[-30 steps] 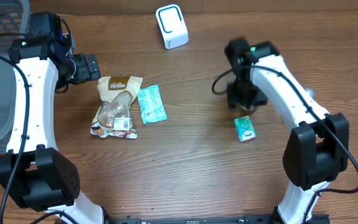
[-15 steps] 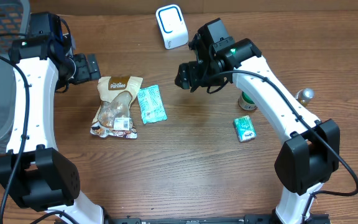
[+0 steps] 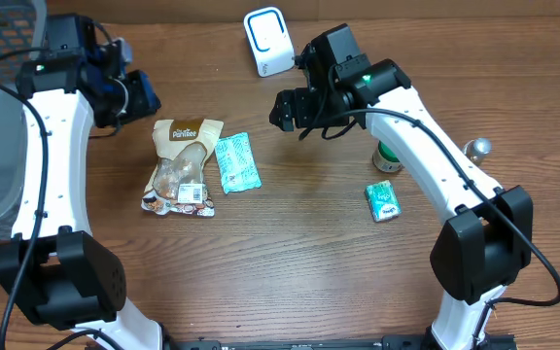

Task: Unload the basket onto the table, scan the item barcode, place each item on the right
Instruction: 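Move both grippers toward the light-green wipes pack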

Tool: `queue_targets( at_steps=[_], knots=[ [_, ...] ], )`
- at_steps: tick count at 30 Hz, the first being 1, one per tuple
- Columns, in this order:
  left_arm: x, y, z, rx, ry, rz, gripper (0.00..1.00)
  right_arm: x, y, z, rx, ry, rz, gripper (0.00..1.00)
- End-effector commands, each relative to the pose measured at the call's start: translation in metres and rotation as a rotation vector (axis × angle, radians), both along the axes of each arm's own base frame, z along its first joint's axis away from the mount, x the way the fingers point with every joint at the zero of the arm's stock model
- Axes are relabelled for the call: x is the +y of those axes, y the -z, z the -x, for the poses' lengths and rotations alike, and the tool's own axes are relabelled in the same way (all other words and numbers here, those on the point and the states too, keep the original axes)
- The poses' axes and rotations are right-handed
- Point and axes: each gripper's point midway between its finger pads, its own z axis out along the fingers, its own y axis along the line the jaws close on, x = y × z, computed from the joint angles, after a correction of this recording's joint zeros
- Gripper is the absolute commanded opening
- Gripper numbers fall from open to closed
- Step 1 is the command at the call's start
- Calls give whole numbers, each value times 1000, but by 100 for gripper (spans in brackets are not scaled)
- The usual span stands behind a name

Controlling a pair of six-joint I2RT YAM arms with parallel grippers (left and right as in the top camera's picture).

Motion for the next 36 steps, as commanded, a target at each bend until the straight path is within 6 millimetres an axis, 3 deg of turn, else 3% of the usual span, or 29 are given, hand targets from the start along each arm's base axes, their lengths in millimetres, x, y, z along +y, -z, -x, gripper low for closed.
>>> queue_targets(
  at_steps=[1,4,10,22,30,33,36],
  knots=[
    [-55,-4,10,8,120,120,4,-13,-4,-6,8,47,-8,87],
    [-73,17,22,69,141,60,4,-22,-1,-5,40,77,-2,89],
    [-82,54,35,145,70,-111,4,-32,4,1,81,92,15,89],
    [-88,113,6,-19,40,-177,4,-37,9,12,133,96,35,90],
    [-92,153,-19,-62,32,-185,4,-34,17,5,106,96,21,87],
    [-94,172,-16,-24,42,-178,4,-34,20,7,116,96,26,87],
    [-109,184,0,53,96,-94,4,-37,23,13,142,97,38,86]
  ],
)
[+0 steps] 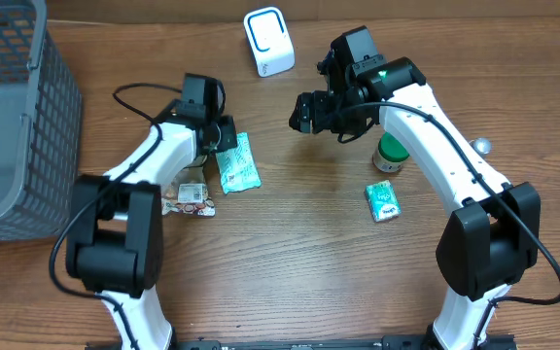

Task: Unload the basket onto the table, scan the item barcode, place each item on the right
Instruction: 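Move both grippers toward the light-green wipes pack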

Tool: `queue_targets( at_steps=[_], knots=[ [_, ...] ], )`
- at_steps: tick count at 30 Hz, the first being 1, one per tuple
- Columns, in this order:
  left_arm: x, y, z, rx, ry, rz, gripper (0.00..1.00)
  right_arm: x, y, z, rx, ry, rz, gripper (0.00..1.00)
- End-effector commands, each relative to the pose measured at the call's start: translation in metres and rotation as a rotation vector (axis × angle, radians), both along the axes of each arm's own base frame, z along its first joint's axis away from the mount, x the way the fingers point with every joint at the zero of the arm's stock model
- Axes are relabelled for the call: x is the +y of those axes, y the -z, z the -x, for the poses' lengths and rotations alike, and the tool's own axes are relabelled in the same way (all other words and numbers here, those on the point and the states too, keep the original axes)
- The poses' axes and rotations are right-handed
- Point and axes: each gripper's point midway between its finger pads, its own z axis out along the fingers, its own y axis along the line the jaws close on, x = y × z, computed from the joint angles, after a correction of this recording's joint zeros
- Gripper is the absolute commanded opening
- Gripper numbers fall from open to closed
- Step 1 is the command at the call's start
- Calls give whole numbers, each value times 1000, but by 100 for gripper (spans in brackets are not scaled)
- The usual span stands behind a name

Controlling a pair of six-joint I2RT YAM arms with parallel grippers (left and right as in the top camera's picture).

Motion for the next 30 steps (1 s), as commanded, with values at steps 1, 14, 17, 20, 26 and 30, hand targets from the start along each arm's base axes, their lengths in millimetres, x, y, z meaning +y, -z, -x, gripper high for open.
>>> queue_targets(
  at_steps=[1,14,17,20,26,30],
  knots=[
    [-20,14,19,92,47,94,4,-3,3,6,25,5,4,86],
    [-75,-11,41,180,154,355,4,17,-4,46,167,-139,-138,78],
    [-73,-27,35,186,154,335,4,23,-6,50,182,-153,-173,63],
    [-60,-48,35,221,149,241,4,26,-3,42,157,-155,-181,44],
    [-42,-78,72,377,250,141,4,40,17,31,176,-168,-239,4],
    [-31,-79,98,475,307,151,4,52,32,27,209,-187,-302,4]
  ],
)
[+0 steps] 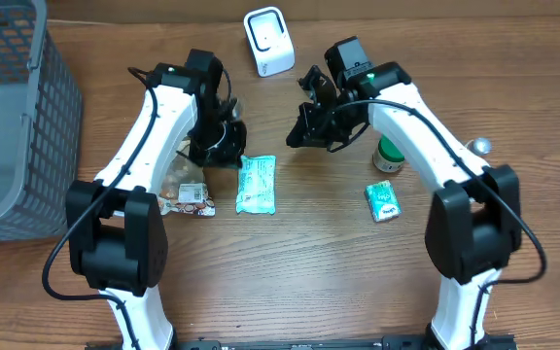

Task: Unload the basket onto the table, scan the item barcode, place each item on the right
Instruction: 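Move both grippers toward the light-green wipes pack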

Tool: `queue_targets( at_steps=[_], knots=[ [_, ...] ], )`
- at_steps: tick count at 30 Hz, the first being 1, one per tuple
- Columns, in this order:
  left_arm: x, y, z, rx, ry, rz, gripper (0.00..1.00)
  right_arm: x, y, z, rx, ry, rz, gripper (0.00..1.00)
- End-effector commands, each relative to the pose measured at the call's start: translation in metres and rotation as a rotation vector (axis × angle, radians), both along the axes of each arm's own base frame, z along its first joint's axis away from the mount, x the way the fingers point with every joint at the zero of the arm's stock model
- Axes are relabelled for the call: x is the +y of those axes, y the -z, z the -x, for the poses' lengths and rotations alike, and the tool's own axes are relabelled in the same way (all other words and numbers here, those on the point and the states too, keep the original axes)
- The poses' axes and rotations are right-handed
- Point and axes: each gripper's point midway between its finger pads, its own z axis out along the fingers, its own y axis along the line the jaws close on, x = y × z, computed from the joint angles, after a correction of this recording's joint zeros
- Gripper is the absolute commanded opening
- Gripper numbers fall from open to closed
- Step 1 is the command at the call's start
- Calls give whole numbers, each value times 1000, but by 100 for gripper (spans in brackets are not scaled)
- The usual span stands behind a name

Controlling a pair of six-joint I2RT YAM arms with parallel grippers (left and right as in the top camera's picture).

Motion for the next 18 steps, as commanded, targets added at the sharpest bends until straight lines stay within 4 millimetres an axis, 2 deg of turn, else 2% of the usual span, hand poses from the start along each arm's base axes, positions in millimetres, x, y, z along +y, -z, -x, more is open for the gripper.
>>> queue_targets(
  at_steps=[1,6,10,14,18],
  knots=[
    [10,-8,17,37,114,36,4,16,15,3,71,-32,-101,4],
    [14,-5,39,124,132,36,4,25,26,1,84,-48,-132,4],
    [11,16,40,117,120,41,4,34,30,3,71,-69,-131,4],
    [-9,34,46,119,110,164,4,45,37,5,91,-58,-130,4],
    [-14,51,40,83,73,192,4,54,55,2,110,-49,-130,4]
  ],
)
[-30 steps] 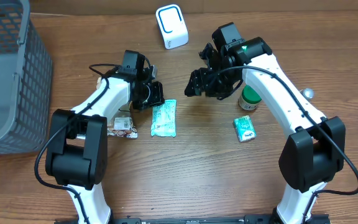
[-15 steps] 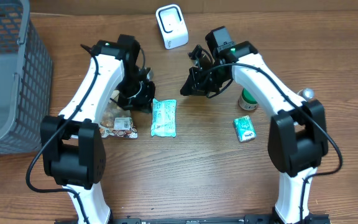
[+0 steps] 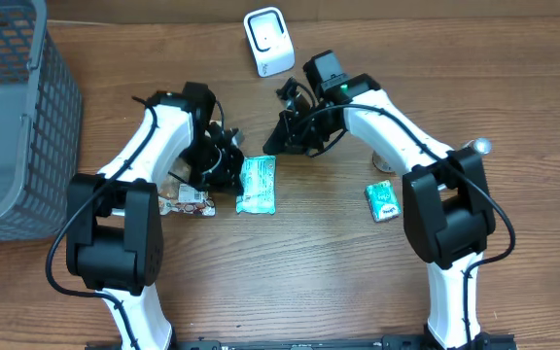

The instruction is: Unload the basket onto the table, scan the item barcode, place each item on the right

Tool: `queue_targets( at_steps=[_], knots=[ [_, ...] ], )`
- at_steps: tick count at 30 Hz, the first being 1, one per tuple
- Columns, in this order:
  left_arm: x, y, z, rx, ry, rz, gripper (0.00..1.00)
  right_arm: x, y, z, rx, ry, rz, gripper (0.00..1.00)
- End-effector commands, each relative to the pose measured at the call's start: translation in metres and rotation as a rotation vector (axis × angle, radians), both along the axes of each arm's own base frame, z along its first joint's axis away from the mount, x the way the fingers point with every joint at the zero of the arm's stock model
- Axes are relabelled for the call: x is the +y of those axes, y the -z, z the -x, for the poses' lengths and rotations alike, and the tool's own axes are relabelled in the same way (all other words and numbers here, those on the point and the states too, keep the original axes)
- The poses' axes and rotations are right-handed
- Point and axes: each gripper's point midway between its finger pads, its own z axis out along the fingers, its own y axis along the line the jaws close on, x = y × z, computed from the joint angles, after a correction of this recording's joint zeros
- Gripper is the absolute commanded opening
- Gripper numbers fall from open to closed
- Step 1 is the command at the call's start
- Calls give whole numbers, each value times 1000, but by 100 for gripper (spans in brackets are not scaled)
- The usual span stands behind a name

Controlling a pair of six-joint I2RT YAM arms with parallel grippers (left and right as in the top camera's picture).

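Observation:
A teal packet [image 3: 257, 184] lies flat on the wooden table, near the middle. My left gripper [image 3: 226, 168] sits low at the packet's left edge; its dark fingers blur together, so its state is unclear. My right gripper [image 3: 282, 137] hangs just above and to the right of the packet's top corner, its jaws not readable from above. The white barcode scanner [image 3: 268, 40] stands at the back of the table, beyond both grippers.
A tan snack bag [image 3: 187, 199] lies partly under the left arm. A small green box [image 3: 384, 201] rests at the right, with a green bottle [image 3: 389, 161] mostly hidden behind the right arm. A grey mesh basket [image 3: 8, 107] fills the far left.
The left gripper has dropped closer to the packet's left edge. The right gripper has shifted left and nearer the packet's top corner. The packet itself lies where it did.
The left gripper was far off at the back left while the packet lay beside the snack bag. It then stood at the packet. Later the packet lay turned and further right, clear of the bag. Now both grippers flank it.

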Motion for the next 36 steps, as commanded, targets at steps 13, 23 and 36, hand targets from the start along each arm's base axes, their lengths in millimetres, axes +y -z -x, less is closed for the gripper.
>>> queue_targets(
  at_steps=[13,23,36],
  knots=[
    [-13,30,15,17,-41,53,4,17,25,10,51,-18,8,4],
    [-13,30,14,14,-41,53,4,28,50,18,66,-44,38,4],
    [-2,50,26,26,-50,-12,4,13,72,7,53,47,164,4]
  ],
)
